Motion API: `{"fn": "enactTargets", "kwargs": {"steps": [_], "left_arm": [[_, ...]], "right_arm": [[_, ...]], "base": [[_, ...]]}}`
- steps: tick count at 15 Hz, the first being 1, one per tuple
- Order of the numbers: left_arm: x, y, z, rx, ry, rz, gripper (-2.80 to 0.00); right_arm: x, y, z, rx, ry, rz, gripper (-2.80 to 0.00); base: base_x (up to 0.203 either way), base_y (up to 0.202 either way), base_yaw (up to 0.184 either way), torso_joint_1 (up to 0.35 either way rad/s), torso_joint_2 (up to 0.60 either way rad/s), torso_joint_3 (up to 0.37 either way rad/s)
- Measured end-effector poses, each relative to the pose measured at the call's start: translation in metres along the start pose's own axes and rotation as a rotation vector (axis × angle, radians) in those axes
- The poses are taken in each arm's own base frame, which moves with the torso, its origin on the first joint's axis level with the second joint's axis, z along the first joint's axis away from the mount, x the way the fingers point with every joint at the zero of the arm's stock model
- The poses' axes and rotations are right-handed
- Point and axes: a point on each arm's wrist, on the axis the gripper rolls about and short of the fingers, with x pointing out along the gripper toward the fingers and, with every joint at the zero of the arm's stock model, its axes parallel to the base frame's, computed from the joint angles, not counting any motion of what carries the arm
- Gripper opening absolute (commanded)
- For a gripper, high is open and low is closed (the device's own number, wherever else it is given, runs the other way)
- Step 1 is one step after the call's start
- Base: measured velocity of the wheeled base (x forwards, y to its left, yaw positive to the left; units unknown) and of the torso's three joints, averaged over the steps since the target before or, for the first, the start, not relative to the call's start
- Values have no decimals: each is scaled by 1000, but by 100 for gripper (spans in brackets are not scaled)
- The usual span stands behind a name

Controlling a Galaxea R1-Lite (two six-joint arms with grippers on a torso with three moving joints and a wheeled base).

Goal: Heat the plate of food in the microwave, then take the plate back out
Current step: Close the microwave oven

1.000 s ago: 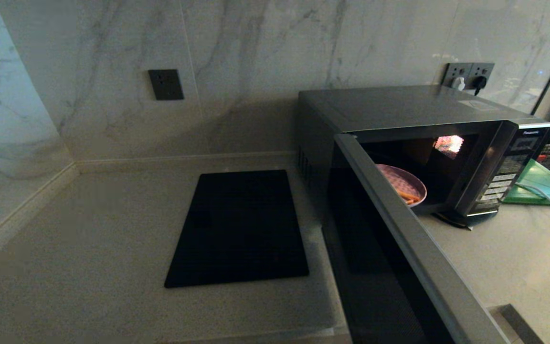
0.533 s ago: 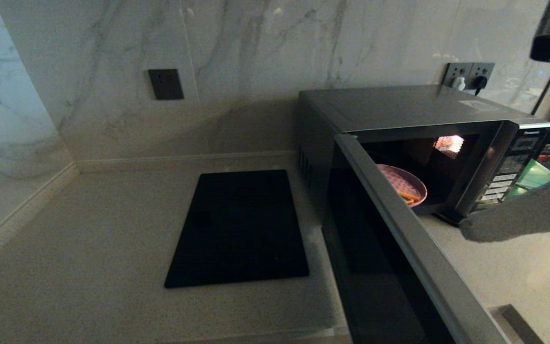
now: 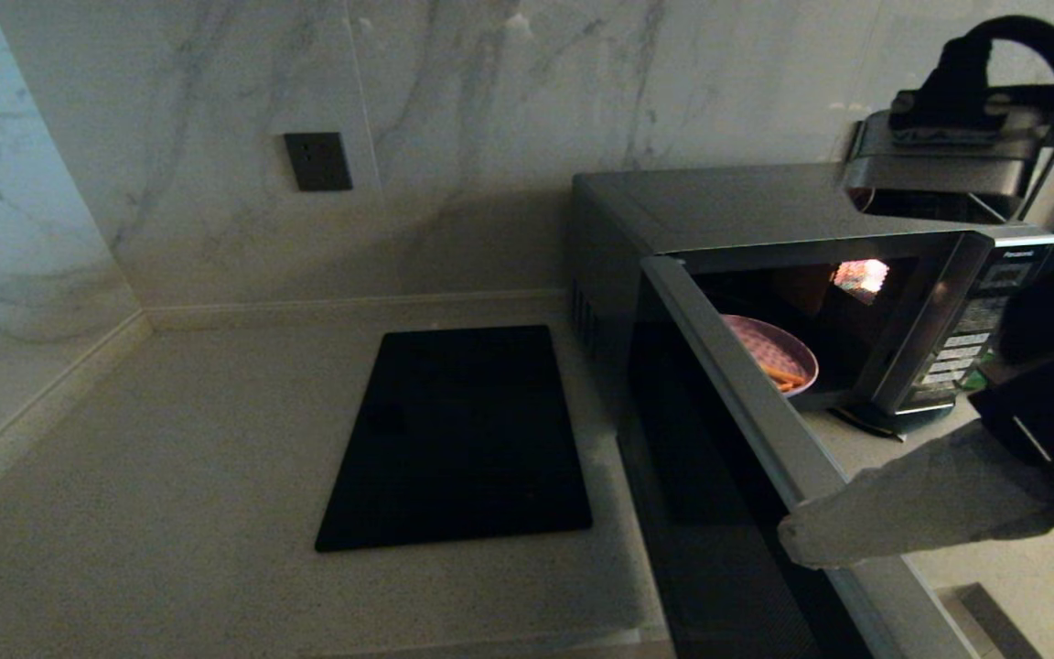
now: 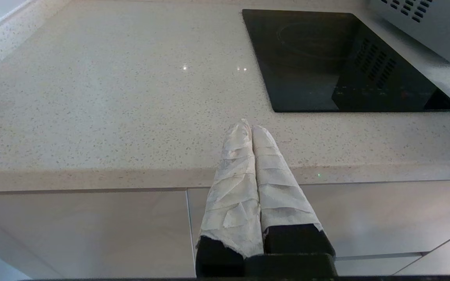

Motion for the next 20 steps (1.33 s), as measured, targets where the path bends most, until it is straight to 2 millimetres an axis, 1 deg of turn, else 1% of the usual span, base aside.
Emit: {"fn": "enactTargets", "kwargs": {"steps": [6,9,12,14,16,20], "left_arm": [[0,0,0,0,0,0,-280],[0,0,0,0,0,0,-280],[0,0,0,0,0,0,-280],[0,0,0,0,0,1,-280],[0,0,0,0,0,0,-280],[0,0,0,0,0,0,-280]], "right_arm": [[24,-5,0,68,84,-54,-280],[30,-8,-2,94,95,-103,-280],[27,-10,-4,150,68,-159,-280],[22,-13,-9,165,61,-230,-280],[17,-16,-12,221,30,-316,-280],[15,-25,-16,291,-19,-422,-280]], "base": [[0,0,0,0,0,0],[0,0,0,0,0,0],[0,0,0,0,0,0],[0,0,0,0,0,0],[0,0,0,0,0,0],[0,0,0,0,0,0]]}}
